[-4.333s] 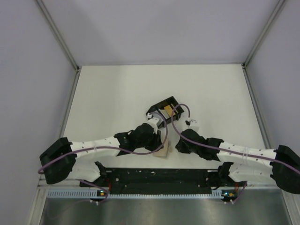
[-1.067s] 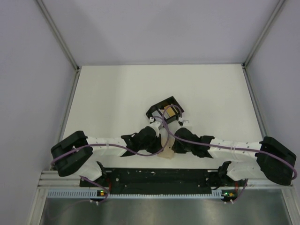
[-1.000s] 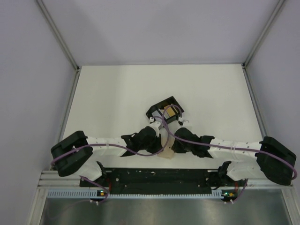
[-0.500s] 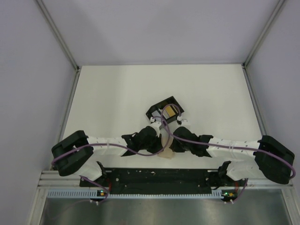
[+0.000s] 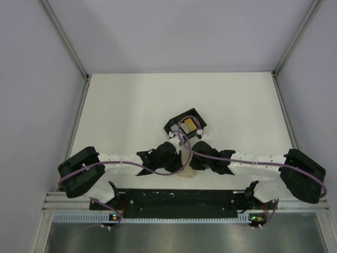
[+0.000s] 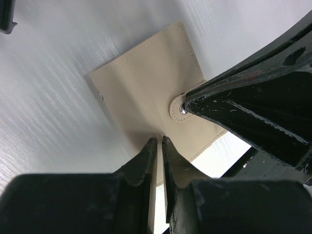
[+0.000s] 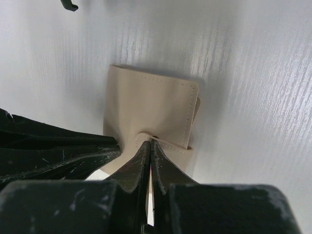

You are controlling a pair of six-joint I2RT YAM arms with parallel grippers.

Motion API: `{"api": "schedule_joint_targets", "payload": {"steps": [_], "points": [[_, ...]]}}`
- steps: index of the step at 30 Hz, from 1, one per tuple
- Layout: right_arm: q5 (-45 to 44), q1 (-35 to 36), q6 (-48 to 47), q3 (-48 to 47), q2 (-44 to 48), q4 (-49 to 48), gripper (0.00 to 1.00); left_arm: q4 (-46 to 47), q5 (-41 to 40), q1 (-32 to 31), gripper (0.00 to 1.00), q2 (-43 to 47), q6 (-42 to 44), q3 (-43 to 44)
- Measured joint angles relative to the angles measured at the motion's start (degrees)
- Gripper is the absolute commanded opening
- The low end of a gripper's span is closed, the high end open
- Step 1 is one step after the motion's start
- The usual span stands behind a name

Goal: Put the credit cards into the card holder
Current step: Close the card holder at the center of the board.

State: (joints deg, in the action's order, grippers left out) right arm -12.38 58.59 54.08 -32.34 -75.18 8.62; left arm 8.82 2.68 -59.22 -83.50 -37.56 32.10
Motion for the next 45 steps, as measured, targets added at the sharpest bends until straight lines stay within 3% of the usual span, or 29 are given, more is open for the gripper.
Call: {"api": "schedule_joint_targets", "payload": {"steps": [45], "points": [[-3.96,0.26,5.62,-11.54,-12.15,10.84,0.0,1.55,-1.62,-0.17,0.11,1.16,-1.73,-1.84]]}}
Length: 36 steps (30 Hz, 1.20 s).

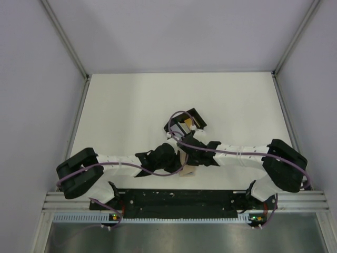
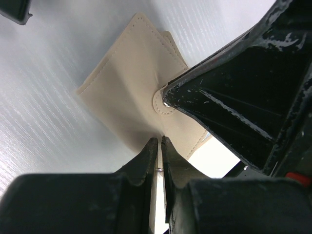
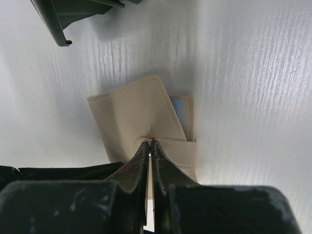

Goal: Put the credit cards into the card holder
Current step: Close the card holder at the center of the board.

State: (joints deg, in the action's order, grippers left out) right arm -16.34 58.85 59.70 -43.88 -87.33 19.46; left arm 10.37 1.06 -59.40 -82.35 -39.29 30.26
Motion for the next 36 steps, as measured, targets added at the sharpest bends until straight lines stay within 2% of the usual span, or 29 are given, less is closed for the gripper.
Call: {"api": "schedule_joint_targets", "payload": {"steps": [22,30,36], "points": [[-3.56,2.51,0.22,-1.7,-1.92,1.88,0.0,2.14,-0.31,0.0,0.11,0.79,-1.11,-1.68],[-5.22,2.67,2.84,3.3,3.93,-2.56,0.0,2.45,-0.33,-0.11,0.12,0.87,-0.94,-1.77],[-6.95,2.1,3.54,6.12,7.61,0.09,0.0,1.68,-0.28,-0.39,0.14,1.73,-0.63,-1.55]]}}
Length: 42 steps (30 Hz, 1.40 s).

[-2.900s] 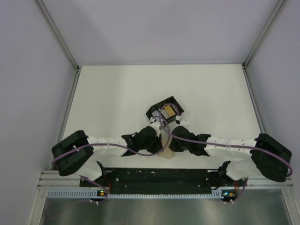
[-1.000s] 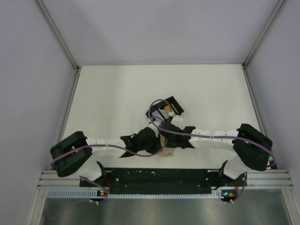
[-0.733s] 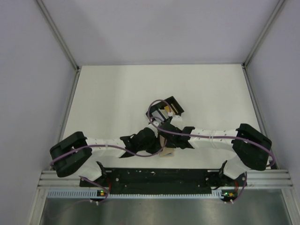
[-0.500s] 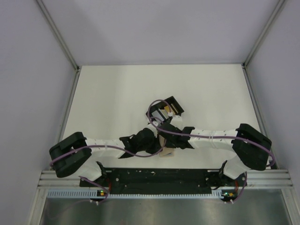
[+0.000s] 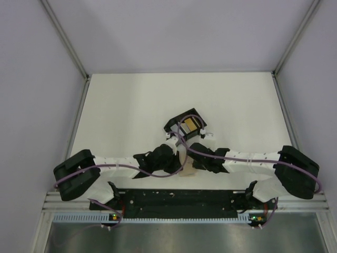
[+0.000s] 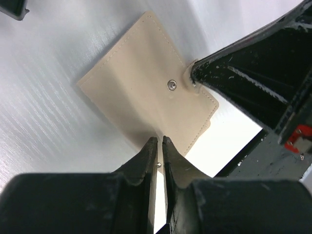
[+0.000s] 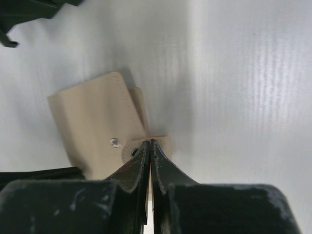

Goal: Put the credit cards into the card holder
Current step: Close the card holder at the center of the board.

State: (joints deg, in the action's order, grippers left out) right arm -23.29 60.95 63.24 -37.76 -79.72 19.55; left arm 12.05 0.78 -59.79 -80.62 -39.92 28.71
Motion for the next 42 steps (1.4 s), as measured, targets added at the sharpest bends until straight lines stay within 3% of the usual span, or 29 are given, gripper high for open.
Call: {"api": "schedule_joint_targets", "payload": {"steps": [20,32,42], "points": [[-2.97,-0.63,-3.19,2.89,12.59,7.98,0.02,-5.53,-0.46,-0.26,0.22,1.44,4.55,4.2],[0.92,-0.74,-2.99,6.1,12.85,6.23,0.02,-5.86,0.96,-0.26,0.17,-9.35,6.88,11.5],[1.14,-0.85,-3.43,6.16,12.44,3.85,0.02,-5.11,1.31,-0.24,0.15,-9.38,6.91,11.23]]}}
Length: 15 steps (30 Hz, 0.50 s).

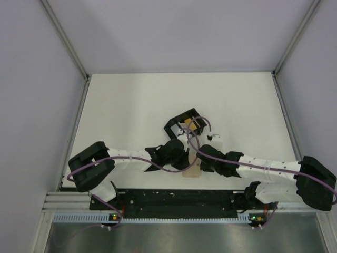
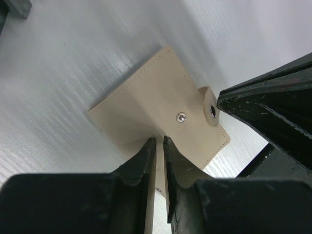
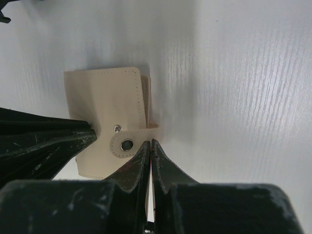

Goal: Put the credit cards into the card holder
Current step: Close the card holder at the center of the board.

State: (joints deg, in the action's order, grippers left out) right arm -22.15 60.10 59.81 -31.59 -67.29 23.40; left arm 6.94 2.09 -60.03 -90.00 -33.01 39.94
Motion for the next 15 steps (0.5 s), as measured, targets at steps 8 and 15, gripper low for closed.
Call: {"api": "schedule_joint_targets", "payload": {"steps": [8,15], "points": [[1.03,-0.76,-1.25,-0.02,-1.4,-2.21,0.02,1.77,0.07,0.0,0.15,0.0,-0.24,-0.85],[2.64,-0.85,-2.29,-0.09,-2.75,-4.68,0.02,2.08,0.15,0.0,0.14,-0.02,-0.35,-0.96]]}}
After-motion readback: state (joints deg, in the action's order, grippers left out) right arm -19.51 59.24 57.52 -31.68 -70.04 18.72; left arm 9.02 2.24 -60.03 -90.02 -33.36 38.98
